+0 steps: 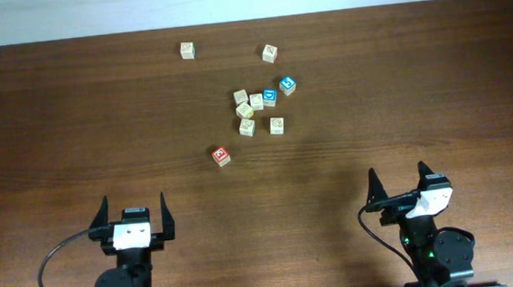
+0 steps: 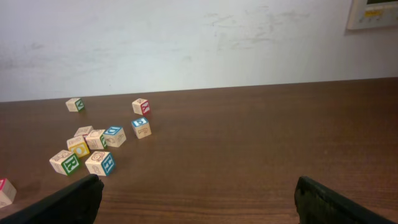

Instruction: Rotate 4 blocks

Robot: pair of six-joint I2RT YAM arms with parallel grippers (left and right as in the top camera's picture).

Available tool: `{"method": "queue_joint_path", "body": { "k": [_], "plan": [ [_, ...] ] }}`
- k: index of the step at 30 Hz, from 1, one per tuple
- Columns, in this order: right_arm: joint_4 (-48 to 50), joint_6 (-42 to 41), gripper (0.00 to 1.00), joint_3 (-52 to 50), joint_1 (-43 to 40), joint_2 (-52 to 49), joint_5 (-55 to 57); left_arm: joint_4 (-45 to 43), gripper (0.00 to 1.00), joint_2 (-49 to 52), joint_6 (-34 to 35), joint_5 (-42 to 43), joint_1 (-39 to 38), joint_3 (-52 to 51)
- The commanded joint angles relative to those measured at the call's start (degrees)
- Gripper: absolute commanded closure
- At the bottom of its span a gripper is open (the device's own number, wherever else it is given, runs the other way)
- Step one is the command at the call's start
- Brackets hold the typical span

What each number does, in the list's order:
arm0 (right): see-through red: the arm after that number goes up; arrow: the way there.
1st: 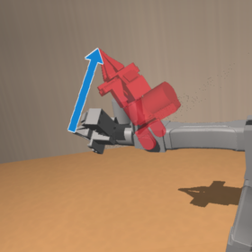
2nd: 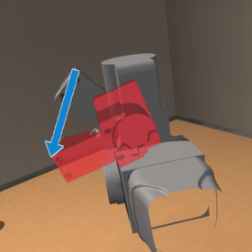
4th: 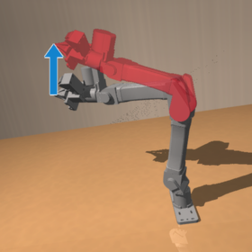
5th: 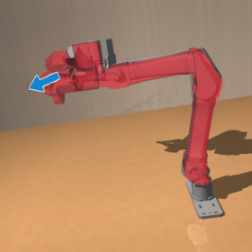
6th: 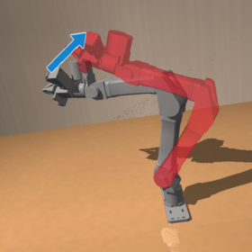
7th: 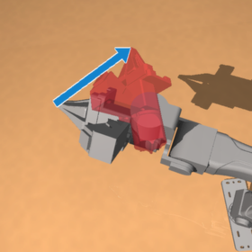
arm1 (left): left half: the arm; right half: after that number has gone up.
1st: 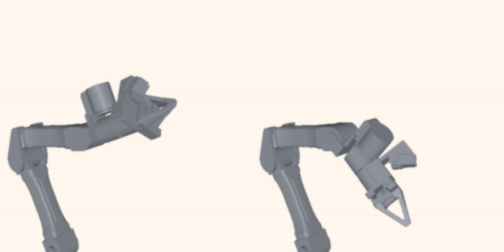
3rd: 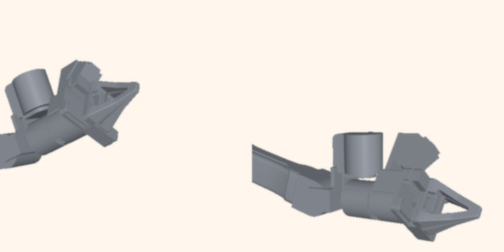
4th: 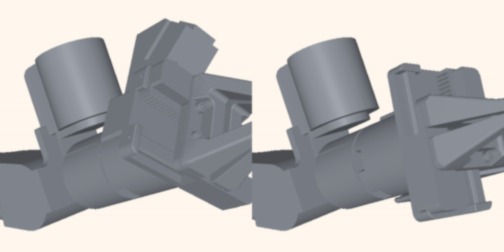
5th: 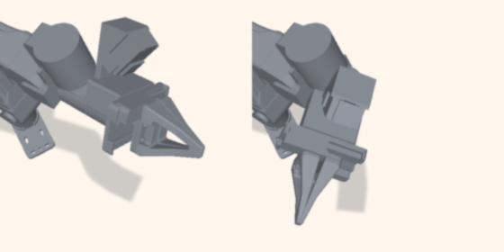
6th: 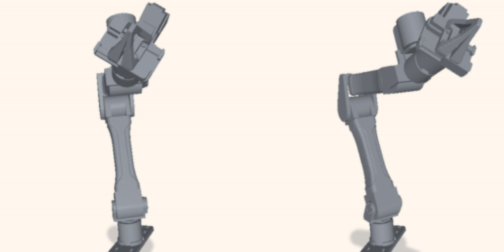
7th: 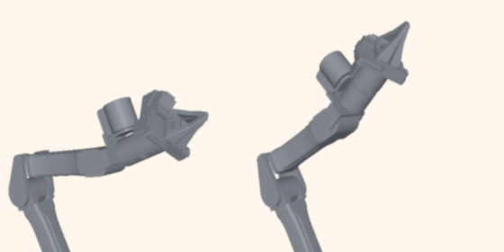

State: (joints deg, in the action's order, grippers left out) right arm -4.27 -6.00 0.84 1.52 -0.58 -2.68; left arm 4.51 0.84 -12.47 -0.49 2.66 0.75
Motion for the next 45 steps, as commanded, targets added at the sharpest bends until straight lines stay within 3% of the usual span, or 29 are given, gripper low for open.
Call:
{"method": "queue_joint_path", "body": {
  "k": [1,40,45],
  "plan": [
    [0.0,0.0,0.02,-0.5,-0.3,0.4,-0.1,0.2,0.01,-0.5,-0.7,-0.4,0.3,-0.3],
    [0.0,0.0,0.02,-0.5,-0.3,0.4,-0.1,0.2,0.01,-0.5,-0.7,-0.4,0.3,-0.3],
    [0.0,0.0,0.02,-0.5,-0.3,0.4,0.7,-2.1,0.01,-0.5,-0.7,2.8,0.1,-0.2]
  ]
}}
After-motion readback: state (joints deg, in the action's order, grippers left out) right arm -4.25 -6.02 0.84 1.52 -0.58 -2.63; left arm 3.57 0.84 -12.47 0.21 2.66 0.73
